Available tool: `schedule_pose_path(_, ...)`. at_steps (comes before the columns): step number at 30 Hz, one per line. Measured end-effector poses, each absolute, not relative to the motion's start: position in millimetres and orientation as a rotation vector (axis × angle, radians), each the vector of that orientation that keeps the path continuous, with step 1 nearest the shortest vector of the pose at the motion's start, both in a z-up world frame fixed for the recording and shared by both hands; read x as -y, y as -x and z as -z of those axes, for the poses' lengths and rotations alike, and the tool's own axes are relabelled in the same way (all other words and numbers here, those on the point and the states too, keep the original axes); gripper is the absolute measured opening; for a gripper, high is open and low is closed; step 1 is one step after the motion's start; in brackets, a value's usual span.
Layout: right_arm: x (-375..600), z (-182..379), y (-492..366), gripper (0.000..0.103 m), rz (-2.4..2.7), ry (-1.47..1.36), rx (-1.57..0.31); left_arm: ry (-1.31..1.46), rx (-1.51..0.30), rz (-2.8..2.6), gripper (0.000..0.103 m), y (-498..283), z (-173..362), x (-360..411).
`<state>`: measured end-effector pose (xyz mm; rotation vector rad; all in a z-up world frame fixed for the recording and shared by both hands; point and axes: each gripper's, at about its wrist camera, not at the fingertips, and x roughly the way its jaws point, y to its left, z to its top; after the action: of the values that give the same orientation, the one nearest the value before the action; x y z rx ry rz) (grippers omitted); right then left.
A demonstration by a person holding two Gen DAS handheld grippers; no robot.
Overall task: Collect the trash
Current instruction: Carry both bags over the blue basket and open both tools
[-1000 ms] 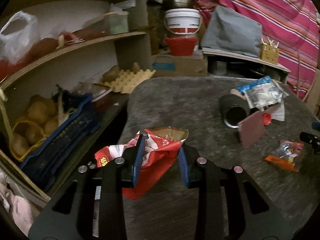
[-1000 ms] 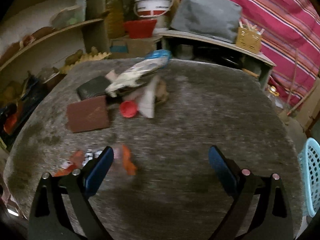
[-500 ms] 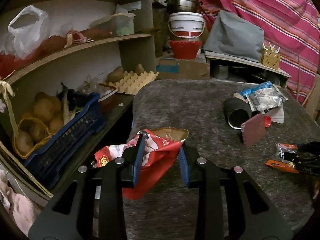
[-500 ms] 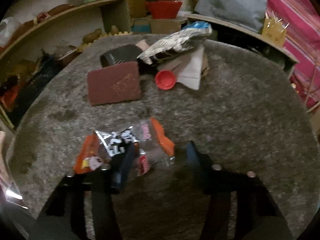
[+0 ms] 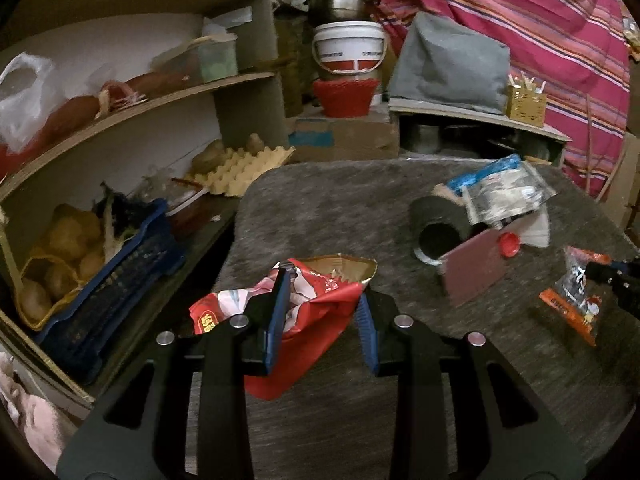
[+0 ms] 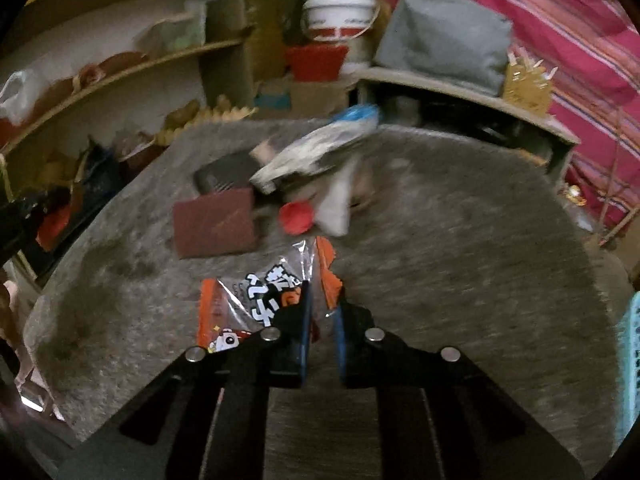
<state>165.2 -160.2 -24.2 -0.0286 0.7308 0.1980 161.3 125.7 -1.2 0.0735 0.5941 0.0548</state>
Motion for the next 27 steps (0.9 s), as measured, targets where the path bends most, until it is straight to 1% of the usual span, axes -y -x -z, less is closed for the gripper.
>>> schedule_pose_path(6,231.3,6.6,-161.9,0.011,-0.084,-0.033,-0.666,-0.079,-0.581,0.01,0.03,-170.8,-4.8,-73.6)
schedule_pose_path(13,336.7,-15.6,-137.9,0.011,0.087,-0.116,-0.591,-0.089,-0.543,0.147,0.03,-169.4,-16.5,15.6)
schedule_pose_path(22,436.9,-16.2,-105.6,0.011,0.245,-0.162,-0.574,-0.127,-0.548,0.341,0.03,-163.6,-17.1,142.1)
schedule_pose_path(27,491.4,-9.5,-86.0,0.011,0.327,-0.187,-0.577,-0.146,-0.538,0.42,0.03,-158.3,-19.9,200.0)
